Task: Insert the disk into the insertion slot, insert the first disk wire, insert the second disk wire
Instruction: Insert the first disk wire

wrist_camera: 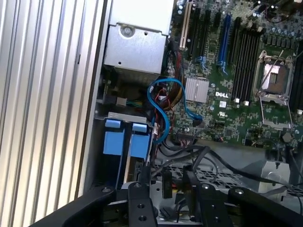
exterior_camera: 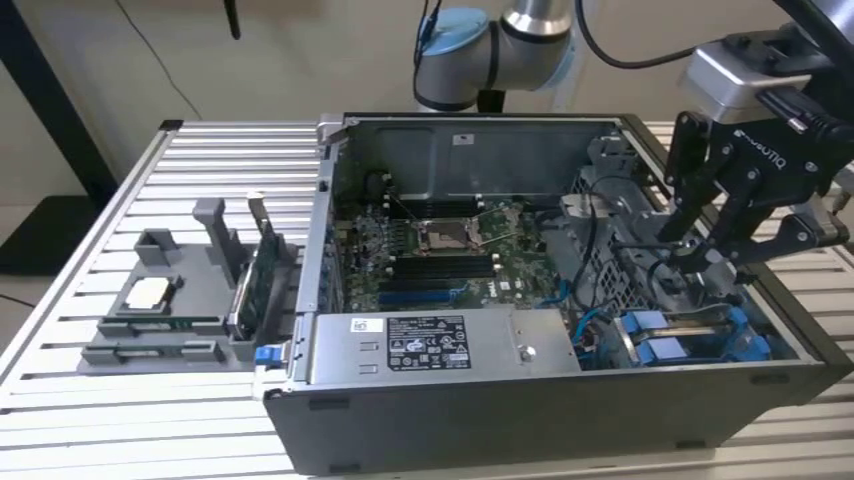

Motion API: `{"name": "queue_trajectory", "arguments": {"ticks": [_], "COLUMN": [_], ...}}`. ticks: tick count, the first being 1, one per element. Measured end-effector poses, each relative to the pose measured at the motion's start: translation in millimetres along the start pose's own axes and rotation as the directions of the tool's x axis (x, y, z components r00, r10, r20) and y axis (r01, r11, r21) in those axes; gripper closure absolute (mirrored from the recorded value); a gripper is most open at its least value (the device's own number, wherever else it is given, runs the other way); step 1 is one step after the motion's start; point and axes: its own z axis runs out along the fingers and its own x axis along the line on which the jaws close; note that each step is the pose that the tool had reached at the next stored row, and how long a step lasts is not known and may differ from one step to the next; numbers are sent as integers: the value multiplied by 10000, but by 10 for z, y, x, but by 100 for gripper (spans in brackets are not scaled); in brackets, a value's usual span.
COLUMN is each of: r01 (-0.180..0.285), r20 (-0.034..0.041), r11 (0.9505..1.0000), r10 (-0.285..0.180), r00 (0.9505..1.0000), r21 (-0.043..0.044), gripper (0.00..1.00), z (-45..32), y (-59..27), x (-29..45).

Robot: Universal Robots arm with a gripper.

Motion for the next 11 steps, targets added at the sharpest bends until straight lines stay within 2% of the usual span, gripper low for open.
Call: {"name": "queue_trajectory", "arguments": {"ticks": [3,7,8,9,11], "r01": [73,148,153,160,169], "r20": [12,80,90,105,131], "r11": [10000,9999,9999,9999,9999], "r10": [-73,-148,-153,-160,-169], "r00": [10000,9999,9998,9998,9998], "r21": [-5,-2,-1,1,4], "gripper": [59,59,61,69,69], "z": [15,28,28,28,31], "y": [-15,-28,-29,-29,-30], "x": [4,7,7,7,8]}}
